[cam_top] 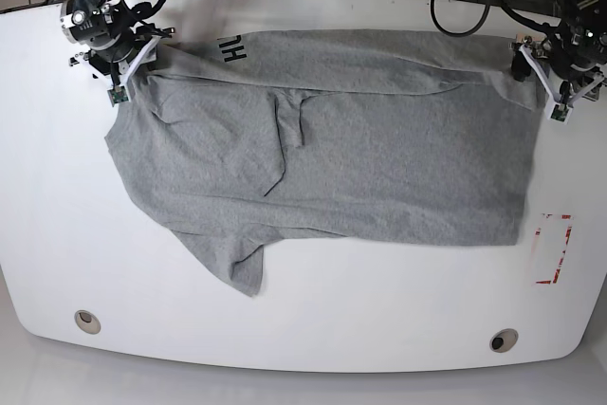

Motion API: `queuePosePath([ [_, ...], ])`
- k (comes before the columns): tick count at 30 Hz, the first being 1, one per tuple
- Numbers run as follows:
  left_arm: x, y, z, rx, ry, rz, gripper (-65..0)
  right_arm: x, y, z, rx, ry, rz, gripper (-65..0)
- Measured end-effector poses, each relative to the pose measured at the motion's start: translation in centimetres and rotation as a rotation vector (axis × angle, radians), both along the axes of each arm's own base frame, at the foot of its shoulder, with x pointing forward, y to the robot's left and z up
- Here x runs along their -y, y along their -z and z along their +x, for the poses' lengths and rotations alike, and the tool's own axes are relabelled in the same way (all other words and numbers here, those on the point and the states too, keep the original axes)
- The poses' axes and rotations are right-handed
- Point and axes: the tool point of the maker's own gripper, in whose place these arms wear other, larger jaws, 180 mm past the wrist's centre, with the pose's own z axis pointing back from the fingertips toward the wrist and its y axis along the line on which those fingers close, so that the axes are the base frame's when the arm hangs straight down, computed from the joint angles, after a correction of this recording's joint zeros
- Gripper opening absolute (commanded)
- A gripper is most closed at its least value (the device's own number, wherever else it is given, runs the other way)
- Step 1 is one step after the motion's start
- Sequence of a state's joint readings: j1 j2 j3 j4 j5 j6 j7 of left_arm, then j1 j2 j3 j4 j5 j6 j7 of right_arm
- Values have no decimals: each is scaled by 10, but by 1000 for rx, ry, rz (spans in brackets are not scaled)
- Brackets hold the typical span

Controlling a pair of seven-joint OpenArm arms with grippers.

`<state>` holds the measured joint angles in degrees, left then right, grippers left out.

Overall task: Layout the t-shirt on the table in an organized manner, then fold the t-shirt properly
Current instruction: 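Pull the hem corners toward the collar edge with both grippers, then release the shirt and move the right gripper over the shirt's middle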

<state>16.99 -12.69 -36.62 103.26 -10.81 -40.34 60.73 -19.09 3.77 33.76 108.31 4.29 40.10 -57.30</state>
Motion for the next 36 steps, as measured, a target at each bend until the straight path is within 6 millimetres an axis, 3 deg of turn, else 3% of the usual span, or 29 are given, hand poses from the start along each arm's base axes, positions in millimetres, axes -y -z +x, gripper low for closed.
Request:
queuePosePath([
  [7, -27, -7, -14, -9, -77, 47, -138, 0, 0, 0, 1, 0, 1, -404],
  [16, -26, 3, -34, -61, -83, 40, -138, 0, 0, 0, 0, 0, -1, -404],
  [24, -23, 5, -30, -49, -76, 22, -139, -1, 0, 0, 0, 1, 2, -406],
  [30, -26, 21, -42, -100, -100, -6, -140, 0, 0, 0, 0, 1, 1, -491],
  [36, -48, 14, -49, -112, -111, 28, -140, 1, 0, 0, 0, 0, -2, -526],
])
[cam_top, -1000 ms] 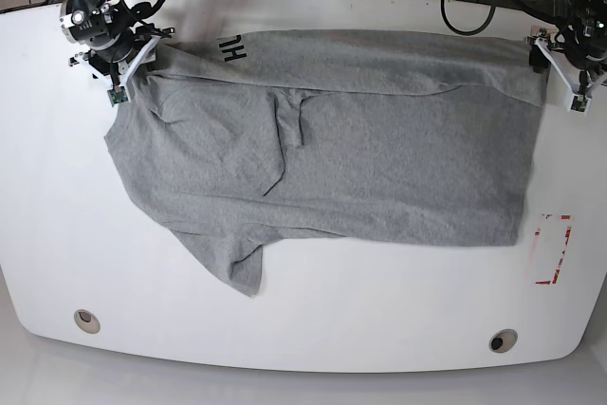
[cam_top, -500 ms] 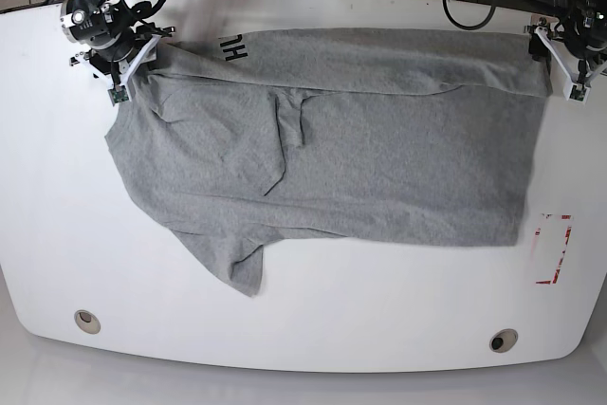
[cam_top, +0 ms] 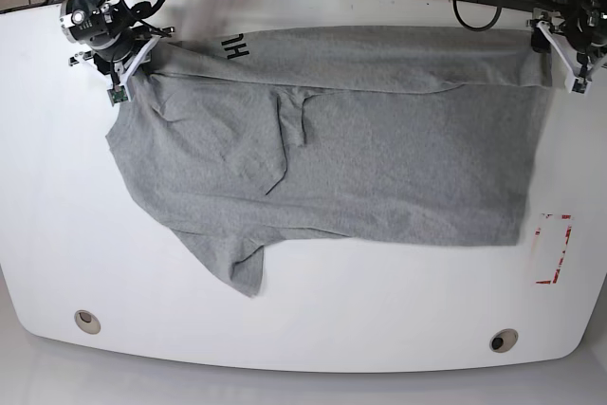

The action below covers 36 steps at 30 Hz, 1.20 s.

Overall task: Layout the t-shirt on the table in an organized manner, then fold the t-shirt properly
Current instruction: 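Release the shirt and move the right gripper over the shirt's middle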

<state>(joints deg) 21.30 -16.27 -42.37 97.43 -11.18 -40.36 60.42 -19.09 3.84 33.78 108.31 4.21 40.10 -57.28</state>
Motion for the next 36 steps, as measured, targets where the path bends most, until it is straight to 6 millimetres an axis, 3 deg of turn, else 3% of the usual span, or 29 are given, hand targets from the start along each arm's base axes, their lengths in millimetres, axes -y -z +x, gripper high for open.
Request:
queuePosePath([
  [7, -25, -14, -6, 6, -49, 55, -140, 2, -16, 3, 36, -20, -34, -526],
  [13, -23, -36, 11, 65, -22, 106, -140, 3, -29, 5, 63, -36, -69, -522],
  [18, -8, -58, 35, 138, 49, 136, -140, 0, -32, 13, 82, -36, -62, -423],
  [25, -9, -70, 42, 137, 44, 170, -140, -3, -36, 21, 112, -31, -50, -238],
  [31, -14, -82, 51, 186, 22, 180, -140, -4, -33, 17, 97, -25, -44, -195],
  [36, -2, -78, 61, 210, 23, 146, -140, -26, -42, 39, 165, -68, 31, -197],
])
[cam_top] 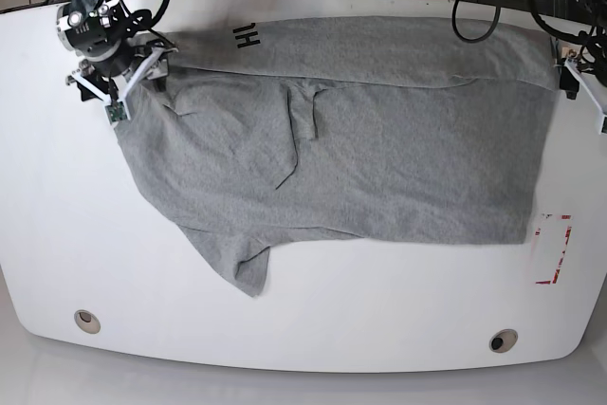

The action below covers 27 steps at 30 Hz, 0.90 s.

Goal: Layout the t-shirt on the table in an organized manner, then fold the t-shirt properly

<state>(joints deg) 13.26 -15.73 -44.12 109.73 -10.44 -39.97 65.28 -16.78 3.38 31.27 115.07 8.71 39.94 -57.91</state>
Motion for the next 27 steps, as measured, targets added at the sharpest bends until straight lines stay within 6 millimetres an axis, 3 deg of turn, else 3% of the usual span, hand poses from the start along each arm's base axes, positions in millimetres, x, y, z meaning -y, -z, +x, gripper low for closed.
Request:
queuePosePath([
  [3, 10, 1, 7, 25, 13, -34, -140, -27, -7, 17, 50, -70, 59, -197],
  [13, 13, 5, 8, 10, 16, -34, -140, -107, -11, 65, 95, -294, 152, -197],
  [21, 15, 6, 8, 10, 19, -40, -140, -120, 5, 108, 65, -320, 196, -197],
  [27, 15, 7, 7, 8, 17, -41, -140, -132, 9, 126, 65, -337, 242, -197],
])
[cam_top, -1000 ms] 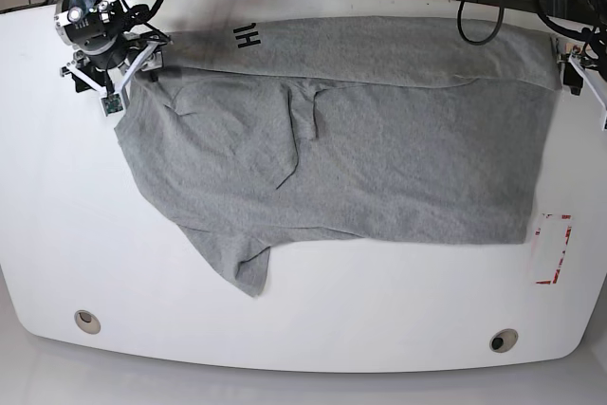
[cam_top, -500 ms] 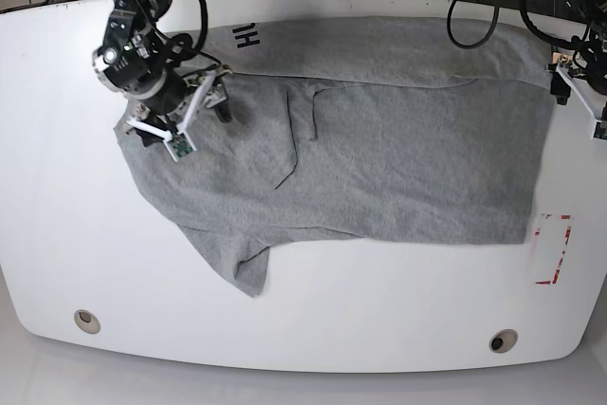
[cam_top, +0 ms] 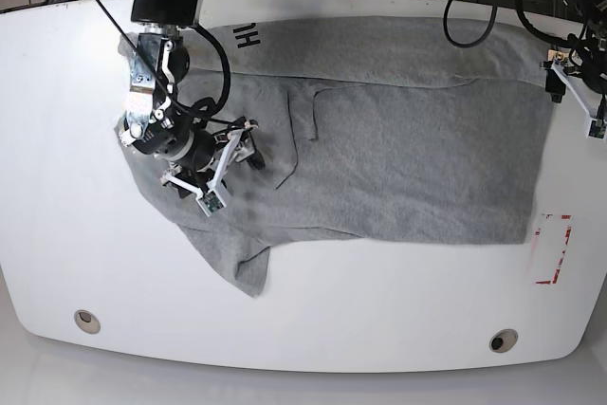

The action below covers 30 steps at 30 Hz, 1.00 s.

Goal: Layout the t-shirt on the table in an organized manner, then fold the t-shirt properly

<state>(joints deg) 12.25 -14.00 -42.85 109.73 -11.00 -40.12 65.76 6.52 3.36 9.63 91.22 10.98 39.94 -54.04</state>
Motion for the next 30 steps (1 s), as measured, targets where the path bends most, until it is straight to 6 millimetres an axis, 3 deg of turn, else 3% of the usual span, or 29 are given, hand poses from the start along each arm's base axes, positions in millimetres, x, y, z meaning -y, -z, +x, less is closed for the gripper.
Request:
queuePosePath([
  [10, 0, 0, 0, 0, 0, 0, -140, -14, 26, -10, -84, -43, 4, -198],
  [18, -1, 0, 0, -1, -3, 2, -140, -35, 27, -8, -72, -55, 67, -206],
  [25, 0, 0, 0, -2, -1, 2, -140, -35, 41, -11, -101, -43, 86, -350],
  [30, 0, 0, 0, -3, -1, 3, -140, -37, 44, -10, -104, -37, 107, -400],
])
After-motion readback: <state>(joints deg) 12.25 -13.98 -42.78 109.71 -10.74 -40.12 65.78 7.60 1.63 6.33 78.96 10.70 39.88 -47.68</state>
